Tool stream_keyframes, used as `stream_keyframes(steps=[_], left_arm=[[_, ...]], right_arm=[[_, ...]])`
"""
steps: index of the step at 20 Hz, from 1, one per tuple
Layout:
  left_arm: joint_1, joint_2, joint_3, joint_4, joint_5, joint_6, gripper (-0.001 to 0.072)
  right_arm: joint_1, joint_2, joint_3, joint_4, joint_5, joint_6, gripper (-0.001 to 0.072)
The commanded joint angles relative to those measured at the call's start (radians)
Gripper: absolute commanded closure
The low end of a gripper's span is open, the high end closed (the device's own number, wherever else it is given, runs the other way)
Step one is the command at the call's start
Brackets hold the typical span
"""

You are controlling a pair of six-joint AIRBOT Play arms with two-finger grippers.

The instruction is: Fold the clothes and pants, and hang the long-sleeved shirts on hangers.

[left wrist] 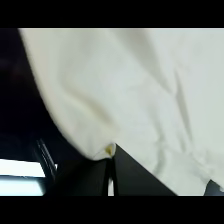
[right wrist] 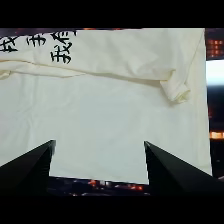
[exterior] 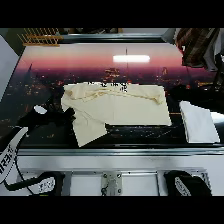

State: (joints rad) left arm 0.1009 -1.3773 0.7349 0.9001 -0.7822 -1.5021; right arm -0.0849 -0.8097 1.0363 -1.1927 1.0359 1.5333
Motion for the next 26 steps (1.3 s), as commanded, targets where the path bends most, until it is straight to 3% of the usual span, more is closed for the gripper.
stream_keyframes(steps=[1, 6, 8, 10, 14, 16, 20, 22, 24, 26], left_arm=[[0.007, 0.037, 0.01, -0.001, -0.002, 0.001, 0.0701], [0.034, 0.155, 0.008, 0.024, -0.07, 0.056, 0.07], [0.012, 0.174, 0.008, 0.073, -0.077, 0.056, 0.0701], [-0.012, 0.181, 0.009, 0.105, -0.076, 0.056, 0.0701], [-0.018, 0.181, 0.009, 0.101, -0.075, 0.055, 0.0701], [-0.016, 0.18, 0.008, 0.101, -0.079, 0.055, 0.07], [-0.017, 0.18, 0.009, 0.101, -0.078, 0.055, 0.0701], [-0.016, 0.18, 0.009, 0.101, -0.078, 0.055, 0.0701], [-0.014, 0.18, 0.009, 0.102, -0.078, 0.055, 0.07], [-0.013, 0.181, 0.009, 0.103, -0.076, 0.055, 0.0701]], right_arm=[[-0.01, 0.0, -0.028, -0.086, 0.052, 0.024, 0.0104], [-0.257, -0.033, -0.367, -0.169, 0.045, 0.359, 0.0102], [-0.35, -0.087, -0.51, -0.109, -0.066, 0.398, 0.0102], [-0.38, -0.158, -0.599, 0.022, -0.224, 0.392, 0.0102], [-0.29, -0.285, -0.618, 0.301, -0.443, 0.167, 0.0103], [-0.235, -0.326, -0.618, 0.413, -0.529, 0.103, 0.0103], [-0.14, -0.366, -0.602, 0.487, -0.644, 0.042, 0.0123], [-0.117, -0.383, -0.583, 0.487, -0.653, 0.02, 0.0202], [-0.107, -0.392, -0.562, 0.487, -0.654, -0.042, 0.0432], [-0.108, -0.391, -0.536, 0.486, -0.636, -0.115, 0.0707]])
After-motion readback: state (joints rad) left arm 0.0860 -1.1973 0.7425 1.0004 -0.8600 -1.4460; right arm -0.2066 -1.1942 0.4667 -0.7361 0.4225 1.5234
